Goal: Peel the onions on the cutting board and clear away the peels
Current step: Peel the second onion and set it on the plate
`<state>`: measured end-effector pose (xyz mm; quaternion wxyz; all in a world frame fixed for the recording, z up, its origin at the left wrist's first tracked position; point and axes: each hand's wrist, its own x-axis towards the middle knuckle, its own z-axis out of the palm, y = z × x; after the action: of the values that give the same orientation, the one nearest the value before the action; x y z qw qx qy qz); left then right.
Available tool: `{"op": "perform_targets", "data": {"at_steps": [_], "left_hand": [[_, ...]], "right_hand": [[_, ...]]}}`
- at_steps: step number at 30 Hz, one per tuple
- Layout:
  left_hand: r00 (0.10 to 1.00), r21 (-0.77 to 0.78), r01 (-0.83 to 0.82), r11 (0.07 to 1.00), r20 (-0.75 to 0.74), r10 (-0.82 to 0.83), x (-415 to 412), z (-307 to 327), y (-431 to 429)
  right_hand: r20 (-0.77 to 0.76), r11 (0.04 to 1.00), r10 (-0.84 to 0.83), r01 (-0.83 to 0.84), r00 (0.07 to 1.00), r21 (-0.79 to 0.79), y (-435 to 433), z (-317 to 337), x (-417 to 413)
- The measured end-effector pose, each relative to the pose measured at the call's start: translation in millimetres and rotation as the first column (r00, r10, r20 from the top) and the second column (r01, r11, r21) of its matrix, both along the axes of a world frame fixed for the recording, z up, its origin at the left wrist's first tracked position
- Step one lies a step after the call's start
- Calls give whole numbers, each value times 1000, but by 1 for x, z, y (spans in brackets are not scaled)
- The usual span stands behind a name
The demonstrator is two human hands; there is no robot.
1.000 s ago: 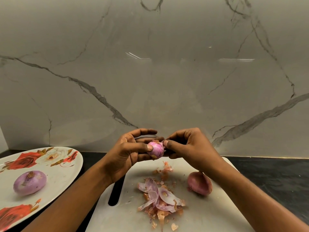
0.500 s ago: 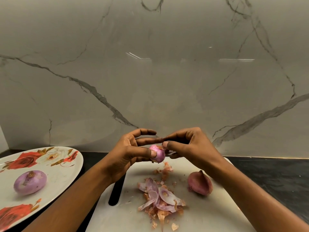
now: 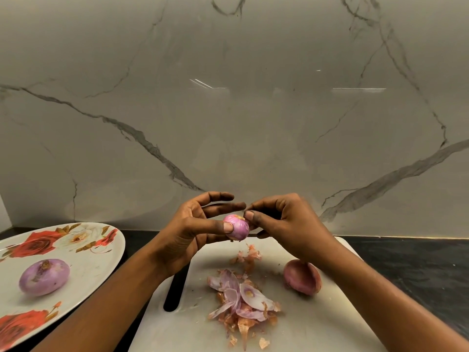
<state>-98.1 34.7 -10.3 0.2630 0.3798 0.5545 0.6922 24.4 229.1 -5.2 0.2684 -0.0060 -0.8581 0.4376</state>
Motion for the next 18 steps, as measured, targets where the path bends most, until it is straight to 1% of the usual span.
{"op": "perform_targets", "data": {"at_steps": [4,7,10,14,18], "left_hand": [[994,73,9,997,105,-17,1,0,0],[989,82,-25,996,149,12,2,2,1],[981,84,-43,996,191,26,4,2,4],[983,56,-43,998,181,33,8,1,6],[986,46,-5,999,167,-3,11,1,6]], "right_hand": [[-16,998,-31,31,999,-59,3,3,2],[-7,994,-29,28,1000,-102,4,4,4],[14,991,8,-6,1000,-131,2,3,3],[25,995,42,-40,999,-94,-4,1,3],[23,998,27,-25,999,-57,-6,-1,3]]}}
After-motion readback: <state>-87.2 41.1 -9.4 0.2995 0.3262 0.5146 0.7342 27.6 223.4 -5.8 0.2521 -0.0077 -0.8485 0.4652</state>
